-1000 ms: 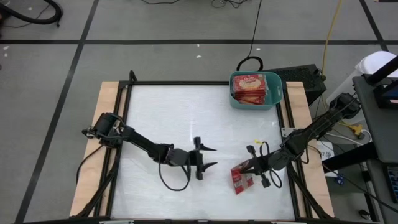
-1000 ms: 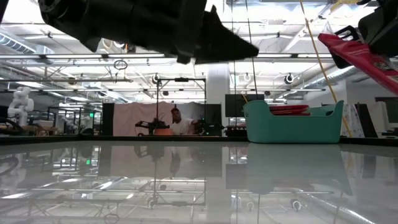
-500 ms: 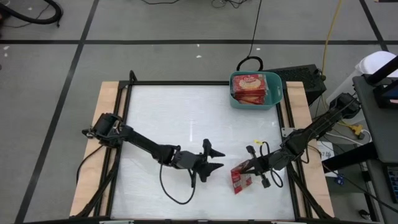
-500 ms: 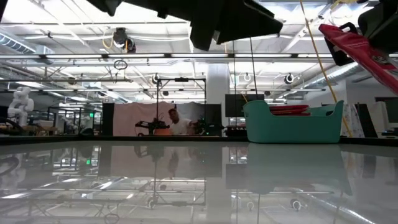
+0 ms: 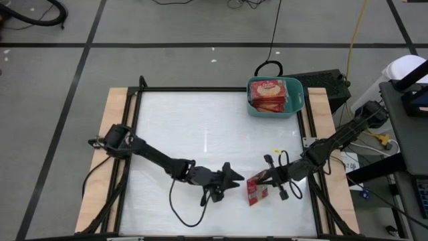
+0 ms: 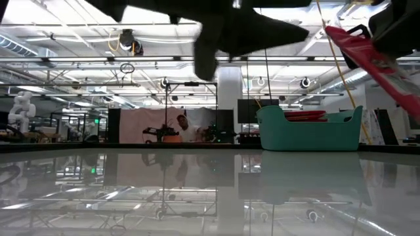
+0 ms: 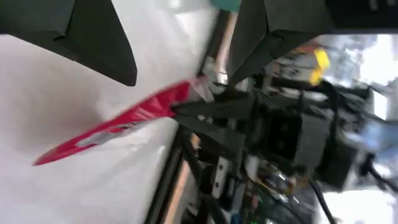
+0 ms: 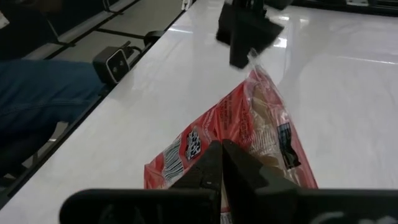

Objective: Sort popcorn bags into baskets
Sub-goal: Put the red popcorn bag into the green bin

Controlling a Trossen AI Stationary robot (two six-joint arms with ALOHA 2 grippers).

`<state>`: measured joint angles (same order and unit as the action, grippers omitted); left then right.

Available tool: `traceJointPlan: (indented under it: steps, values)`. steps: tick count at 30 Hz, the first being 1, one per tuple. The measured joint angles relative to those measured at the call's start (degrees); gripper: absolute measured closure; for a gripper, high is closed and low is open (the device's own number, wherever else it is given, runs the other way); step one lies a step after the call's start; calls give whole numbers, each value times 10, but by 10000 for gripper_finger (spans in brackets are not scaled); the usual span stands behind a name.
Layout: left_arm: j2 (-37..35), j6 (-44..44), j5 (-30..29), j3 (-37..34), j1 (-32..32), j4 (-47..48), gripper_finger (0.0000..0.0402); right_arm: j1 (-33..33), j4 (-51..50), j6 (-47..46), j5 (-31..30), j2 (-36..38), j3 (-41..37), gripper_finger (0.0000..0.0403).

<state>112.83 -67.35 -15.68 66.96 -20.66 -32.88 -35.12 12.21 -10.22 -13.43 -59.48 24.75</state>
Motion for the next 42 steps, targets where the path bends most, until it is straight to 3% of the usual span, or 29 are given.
traceJointPlan:
  steps: [6, 12, 25, 33, 38, 42]
  values:
    - [44, -117, 7, 21, 10, -55, 168, 13, 0, -3, 4, 0, 0, 403]
    - [58, -124, 18, 54, 20, 17, 193, 18, -1, -6, 17, 0, 0, 403]
    - [58, -191, 63, 55, 30, 24, 287, 18, -1, -28, 17, 0, 0, 403]
    - [58, -174, 103, 57, 34, 19, 389, 37, 0, -63, 18, 0, 0, 403]
    - [58, -162, 102, 58, 33, 28, 397, 37, 3, -73, 14, 0, 0, 400]
    - [58, -142, 95, 58, 34, 42, 398, 37, 22, -76, -10, 0, 0, 369]
